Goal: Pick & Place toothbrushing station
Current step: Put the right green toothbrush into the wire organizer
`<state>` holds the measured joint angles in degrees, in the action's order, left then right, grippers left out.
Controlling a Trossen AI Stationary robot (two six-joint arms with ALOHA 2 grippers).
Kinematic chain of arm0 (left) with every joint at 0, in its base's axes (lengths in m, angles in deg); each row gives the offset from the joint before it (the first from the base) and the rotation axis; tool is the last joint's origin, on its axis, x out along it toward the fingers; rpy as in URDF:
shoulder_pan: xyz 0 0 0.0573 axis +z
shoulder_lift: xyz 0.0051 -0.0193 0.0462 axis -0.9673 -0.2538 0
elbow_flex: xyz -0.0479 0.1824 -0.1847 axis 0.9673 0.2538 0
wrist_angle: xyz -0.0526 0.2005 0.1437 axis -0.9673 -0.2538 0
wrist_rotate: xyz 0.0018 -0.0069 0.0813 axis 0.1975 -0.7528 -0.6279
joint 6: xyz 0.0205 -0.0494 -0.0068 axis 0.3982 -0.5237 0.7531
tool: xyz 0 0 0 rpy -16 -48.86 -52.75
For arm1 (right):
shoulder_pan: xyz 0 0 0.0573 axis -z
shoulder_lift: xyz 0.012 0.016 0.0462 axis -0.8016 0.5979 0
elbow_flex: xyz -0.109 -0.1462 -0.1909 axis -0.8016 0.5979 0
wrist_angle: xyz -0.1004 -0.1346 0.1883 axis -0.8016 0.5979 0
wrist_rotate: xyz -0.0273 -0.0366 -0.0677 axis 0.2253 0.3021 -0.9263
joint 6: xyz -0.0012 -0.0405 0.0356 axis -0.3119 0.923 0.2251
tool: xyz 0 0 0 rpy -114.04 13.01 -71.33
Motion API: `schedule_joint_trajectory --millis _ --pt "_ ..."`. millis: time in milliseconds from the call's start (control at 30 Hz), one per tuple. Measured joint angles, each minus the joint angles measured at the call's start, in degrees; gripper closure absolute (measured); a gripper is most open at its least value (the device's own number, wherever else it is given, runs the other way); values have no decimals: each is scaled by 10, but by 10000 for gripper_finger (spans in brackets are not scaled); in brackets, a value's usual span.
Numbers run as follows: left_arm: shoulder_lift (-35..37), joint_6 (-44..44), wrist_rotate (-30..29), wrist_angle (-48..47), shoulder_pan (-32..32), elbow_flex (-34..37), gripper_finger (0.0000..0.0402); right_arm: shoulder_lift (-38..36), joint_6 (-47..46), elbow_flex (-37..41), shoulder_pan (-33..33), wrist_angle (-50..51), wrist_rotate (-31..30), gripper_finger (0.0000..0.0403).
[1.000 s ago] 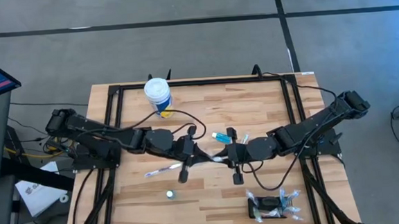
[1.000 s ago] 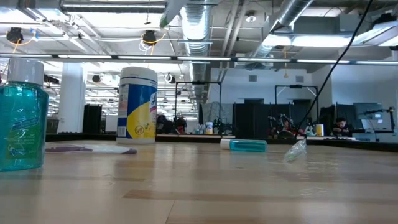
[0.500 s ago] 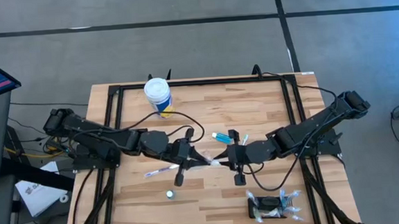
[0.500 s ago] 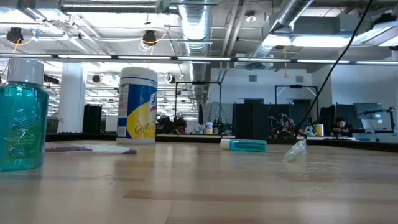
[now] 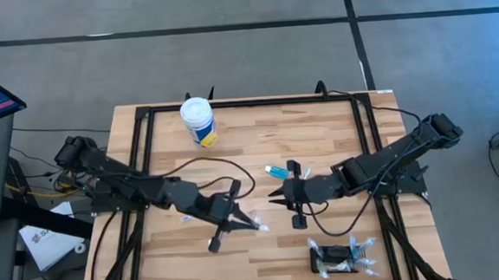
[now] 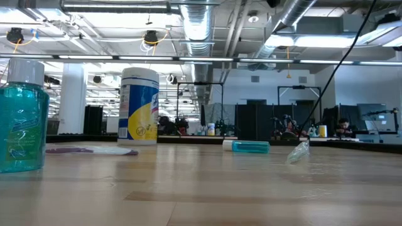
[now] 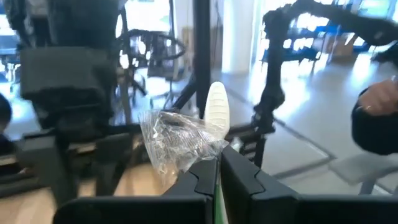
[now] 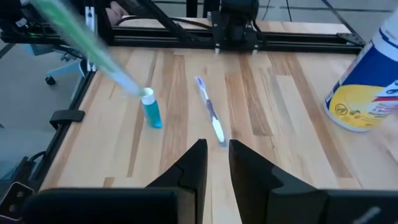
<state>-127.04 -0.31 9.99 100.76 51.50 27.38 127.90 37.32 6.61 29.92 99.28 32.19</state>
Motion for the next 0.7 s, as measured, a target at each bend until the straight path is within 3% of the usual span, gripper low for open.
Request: schedule_joint_trajectory --millis 233,367,533,700 --pt "0 -9 0 226 -11 102 401 -10 -29 0 13 47 -4 344" --pt "-37 -11 21 335 -15 127 401 -29 -55 0 14 97 -40 344" --pt "-144 -15 37 451 -12 100 401 -54 -94 0 13 162 -76 344" --pt "-230 -13 72 505 -6 36 401 -73 -153 1 10 246 -99 344"
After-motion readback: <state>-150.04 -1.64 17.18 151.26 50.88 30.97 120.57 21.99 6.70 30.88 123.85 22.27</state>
